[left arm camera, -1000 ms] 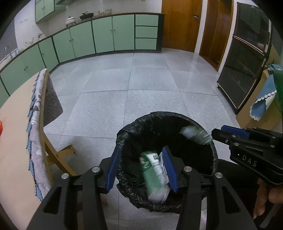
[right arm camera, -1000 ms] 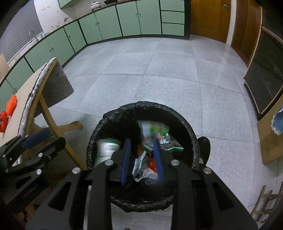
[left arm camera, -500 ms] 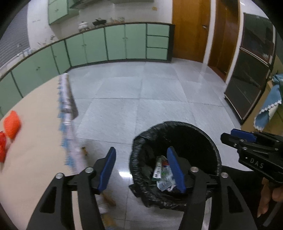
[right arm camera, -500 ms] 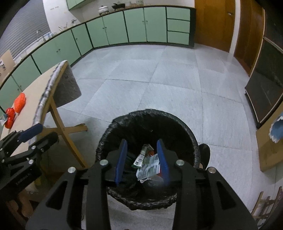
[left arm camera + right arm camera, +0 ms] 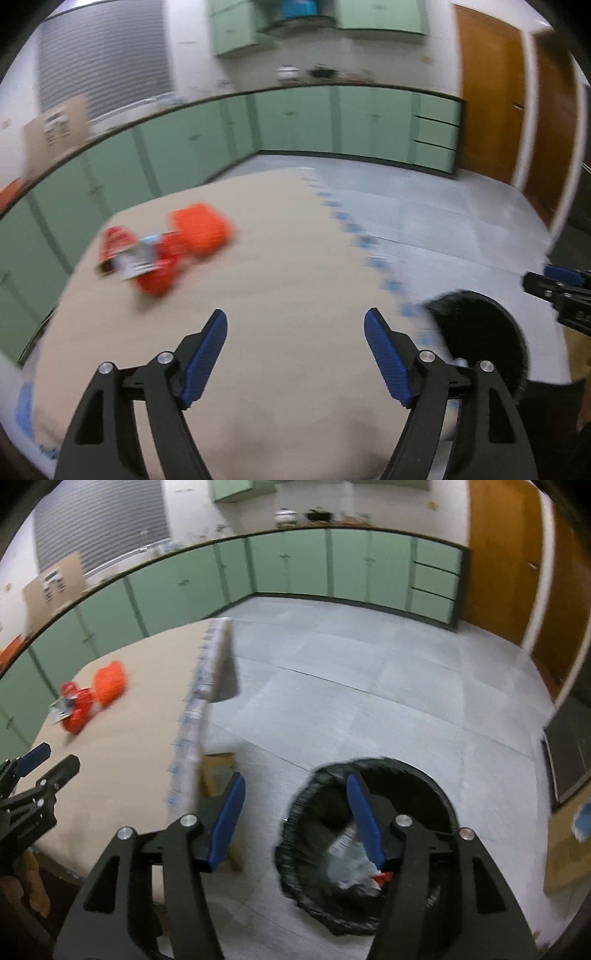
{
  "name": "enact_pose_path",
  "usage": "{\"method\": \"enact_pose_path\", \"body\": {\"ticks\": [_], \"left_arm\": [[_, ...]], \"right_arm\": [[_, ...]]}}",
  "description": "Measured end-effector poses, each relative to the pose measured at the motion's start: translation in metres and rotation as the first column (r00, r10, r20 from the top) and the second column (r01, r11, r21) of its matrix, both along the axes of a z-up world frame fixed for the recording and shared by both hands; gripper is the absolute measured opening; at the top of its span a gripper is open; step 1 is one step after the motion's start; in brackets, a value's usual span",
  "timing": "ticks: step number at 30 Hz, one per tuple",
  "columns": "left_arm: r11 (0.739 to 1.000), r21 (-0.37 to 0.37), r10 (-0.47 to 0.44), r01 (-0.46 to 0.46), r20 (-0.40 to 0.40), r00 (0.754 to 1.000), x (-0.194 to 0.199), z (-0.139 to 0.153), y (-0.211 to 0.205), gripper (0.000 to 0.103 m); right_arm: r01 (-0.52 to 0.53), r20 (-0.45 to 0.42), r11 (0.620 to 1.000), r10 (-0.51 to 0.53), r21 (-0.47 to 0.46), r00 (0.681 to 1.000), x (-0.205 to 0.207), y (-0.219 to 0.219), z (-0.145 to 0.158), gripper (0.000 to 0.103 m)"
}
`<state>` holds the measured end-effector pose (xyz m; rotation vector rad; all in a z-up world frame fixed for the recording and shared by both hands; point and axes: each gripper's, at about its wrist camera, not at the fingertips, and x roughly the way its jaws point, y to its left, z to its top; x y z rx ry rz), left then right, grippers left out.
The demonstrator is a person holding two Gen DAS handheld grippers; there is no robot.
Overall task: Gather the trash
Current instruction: 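Return both tools to the table over the carton and red bag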
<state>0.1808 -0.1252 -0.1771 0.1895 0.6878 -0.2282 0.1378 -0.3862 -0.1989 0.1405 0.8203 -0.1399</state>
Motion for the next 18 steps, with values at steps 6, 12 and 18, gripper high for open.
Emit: {"method": "enact_pose_path", "body": {"ticks": [6,12,18], "left_arm": [[0.981,-0.009,0.196,-0.195,0.037,0.98,0.03,0.005,0.079,0.077],[0.967,-0.04,0.255,-0.253,0.034,0.966,0.064,0.001,0.111,0.077],[0.964,-0.057,0.262,-0.26,0.022,0.965,0.091,-0.011,0.12,0.077]], "right_arm": [[-0.13,0.013,0.991,0.13,0.0,0.991,0.043,0.062,0.006,0.056],[-0.212,0.015,0.977,0.211,0.005,0.977,0.082,0.11,0.003,0.057],[-0.261,0.01,0.965,0.261,0.007,0.965,0.117,0.142,-0.007,0.056]]}}
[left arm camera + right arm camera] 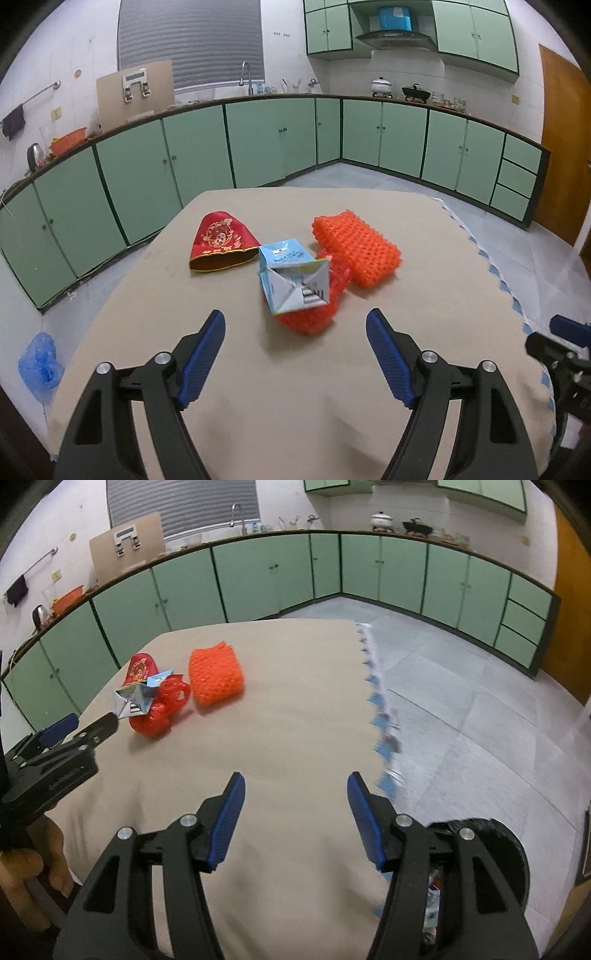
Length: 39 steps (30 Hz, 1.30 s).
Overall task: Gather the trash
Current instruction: 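Return both tools to the table over the carton and red bag, then grasp the white-blue carton with the left tool while the right grasps the red bag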
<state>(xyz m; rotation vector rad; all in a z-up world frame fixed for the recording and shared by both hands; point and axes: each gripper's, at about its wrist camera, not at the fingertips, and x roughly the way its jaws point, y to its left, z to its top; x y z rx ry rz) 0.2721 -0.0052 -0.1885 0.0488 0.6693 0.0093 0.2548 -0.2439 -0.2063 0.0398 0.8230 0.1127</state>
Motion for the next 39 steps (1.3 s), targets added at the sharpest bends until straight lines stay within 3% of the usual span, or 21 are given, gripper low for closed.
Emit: {"method": "enact_pose_path", "body": {"ticks": [17,18,20,28,39], "left_arm": [[1.0,-0.03,0.01,-0.011,-0.038,0.999,0.046,-0.022,0.007,0.076],[0.999,-0.034,0.005,-0.006,-0.04,0.999,0.047,-0.022,0.007,0.074],[0.999,-0.049,-0.008,0.005,-0.049,0.999,0.048,-0.023,0.007,0.046],[0.998,-0.052,-0.024,0.022,-0.034,0.999,0.038,-0.021,0.009,0.045],[0.997,-0.075,0.004,-0.003,0.018,1.0,0.007,0.002,0.047,0.045]], "right_arm": [[-0.048,0.01,0.999,0.048,0.001,0.999,0.062,0.036,-0.017,0.056],[-0.049,0.011,0.999,0.049,-0.002,0.999,0.063,0.037,-0.018,0.056],[-0.057,0.01,0.998,0.057,-0.007,0.998,0.067,0.04,-0.019,0.056],[-0.086,0.015,0.996,0.086,-0.009,0.996,0.07,0.054,-0.018,0.056],[-0.15,0.022,0.989,0.15,-0.008,0.988,0.069,0.1,-0.012,0.056]]}}
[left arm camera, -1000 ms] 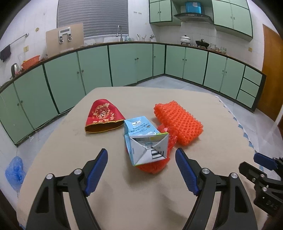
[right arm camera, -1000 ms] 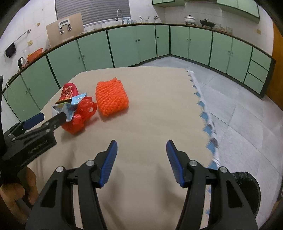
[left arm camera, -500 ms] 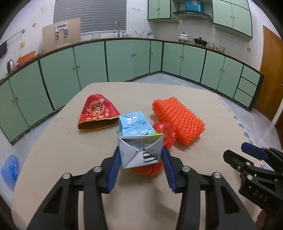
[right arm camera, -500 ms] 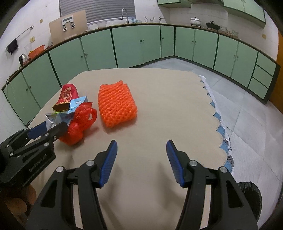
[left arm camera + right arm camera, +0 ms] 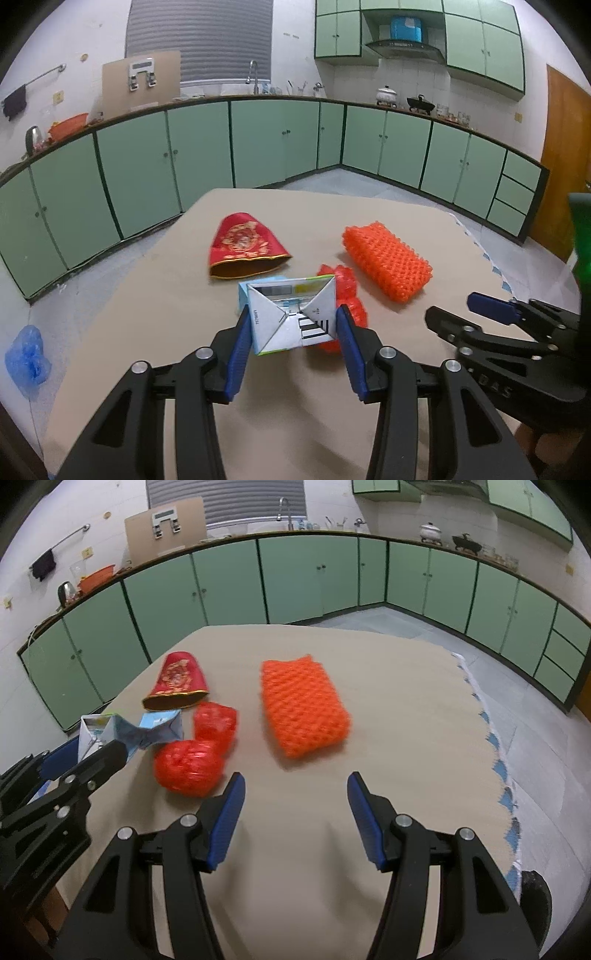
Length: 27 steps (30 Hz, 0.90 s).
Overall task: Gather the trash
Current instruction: 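Grasp the white-blue carton with the left tool while the right grasps the red bag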
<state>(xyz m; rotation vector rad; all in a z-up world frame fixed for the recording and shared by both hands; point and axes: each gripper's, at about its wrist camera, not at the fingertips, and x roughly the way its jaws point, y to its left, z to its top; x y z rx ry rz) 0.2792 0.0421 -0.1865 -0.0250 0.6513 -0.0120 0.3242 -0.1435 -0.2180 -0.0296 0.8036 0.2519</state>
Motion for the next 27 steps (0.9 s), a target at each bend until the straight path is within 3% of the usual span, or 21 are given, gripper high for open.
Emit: {"method": "enact_pose_path", "body": {"ticks": [11,20,21,22,27], "left_arm": [[0.998,-0.022,0.051,-0.05,0.031,0.998,-0.02,0.009,0.04,0.044],[0.996,-0.029,0.081,-0.081,0.03,0.996,-0.019,0.005,0.073,0.044],[0.996,-0.03,0.08,-0.079,0.029,0.996,-0.019,0.004,0.074,0.044],[0.996,-0.032,0.078,-0.078,0.028,0.997,-0.019,0.004,0.076,0.044],[0.997,-0.036,0.068,-0.067,0.032,0.997,-0.021,0.004,0.075,0.044]], "right_arm": [[-0.058,-0.003,0.998,0.058,-0.006,0.998,0.001,0.046,0.001,0.056],[-0.091,-0.043,0.996,0.09,-0.025,0.995,0.012,0.083,-0.019,0.057],[-0.092,-0.056,0.995,0.091,-0.022,0.994,0.014,0.084,-0.022,0.044],[-0.091,-0.068,0.996,0.09,-0.017,0.994,0.015,0.084,-0.024,0.037],[-0.09,-0.051,0.996,0.091,0.012,0.995,0.009,0.074,-0.017,0.027]]}}
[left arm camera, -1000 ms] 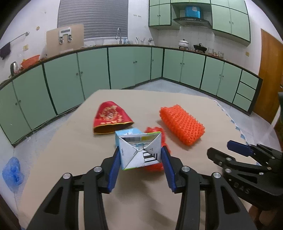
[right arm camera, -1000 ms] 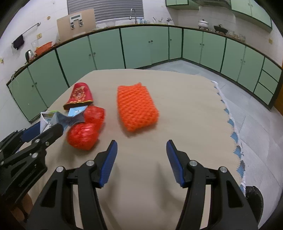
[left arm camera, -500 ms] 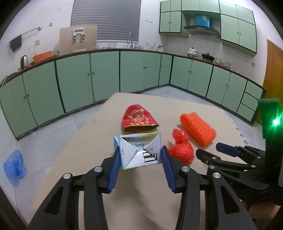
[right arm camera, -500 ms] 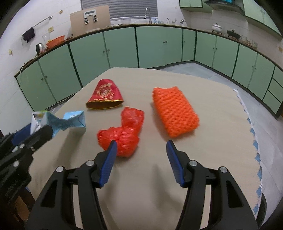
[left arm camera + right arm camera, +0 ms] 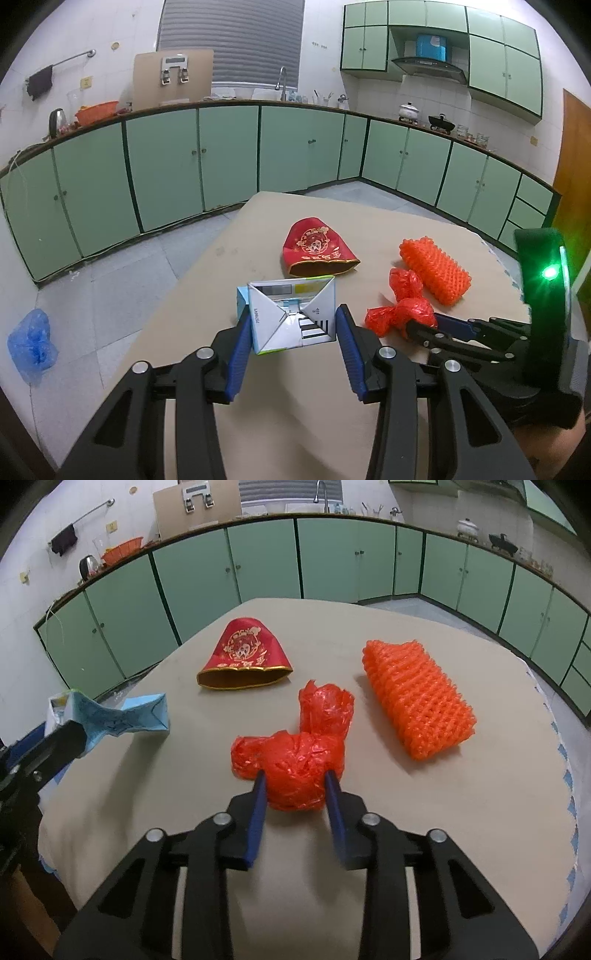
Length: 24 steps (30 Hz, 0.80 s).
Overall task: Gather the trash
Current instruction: 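Carry carton and red bag to the bin and open both tools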
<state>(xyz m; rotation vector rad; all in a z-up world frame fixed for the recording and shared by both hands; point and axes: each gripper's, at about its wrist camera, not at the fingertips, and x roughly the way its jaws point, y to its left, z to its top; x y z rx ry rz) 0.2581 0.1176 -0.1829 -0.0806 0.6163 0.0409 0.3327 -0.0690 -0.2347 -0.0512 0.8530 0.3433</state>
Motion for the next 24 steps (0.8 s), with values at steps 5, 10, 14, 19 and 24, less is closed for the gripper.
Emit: {"method": "enact_pose_path", "body": {"ticks": [5,10,14,19,24], "left_arm": [[1.0,0.0,-0.015,0.015,0.007,1.0,-0.006,0.004,-0.007,0.044],[0.999,0.006,-0.046,0.046,0.023,0.999,-0.014,0.016,-0.025,0.044],[0.996,0.009,-0.084,0.084,0.035,0.996,-0.021,0.027,-0.045,0.044],[0.987,0.012,-0.16,0.159,0.052,0.986,-0.034,0.039,-0.084,0.044],[0.971,0.017,-0.241,0.24,0.057,0.969,-0.044,0.047,-0.126,0.044]], "right_arm": [[0.0,0.02,1.0,0.0,0.025,1.0,-0.016,-0.014,0.015,0.025],[0.021,0.048,0.999,-0.023,0.044,0.999,-0.036,-0.036,0.034,0.025],[0.057,0.063,0.998,-0.059,0.042,0.996,-0.055,-0.065,0.047,0.025],[0.128,0.073,0.991,-0.131,0.045,0.989,-0.079,-0.111,0.058,0.025],[0.206,0.078,0.978,-0.209,0.043,0.975,-0.104,-0.158,0.062,0.025]]}}
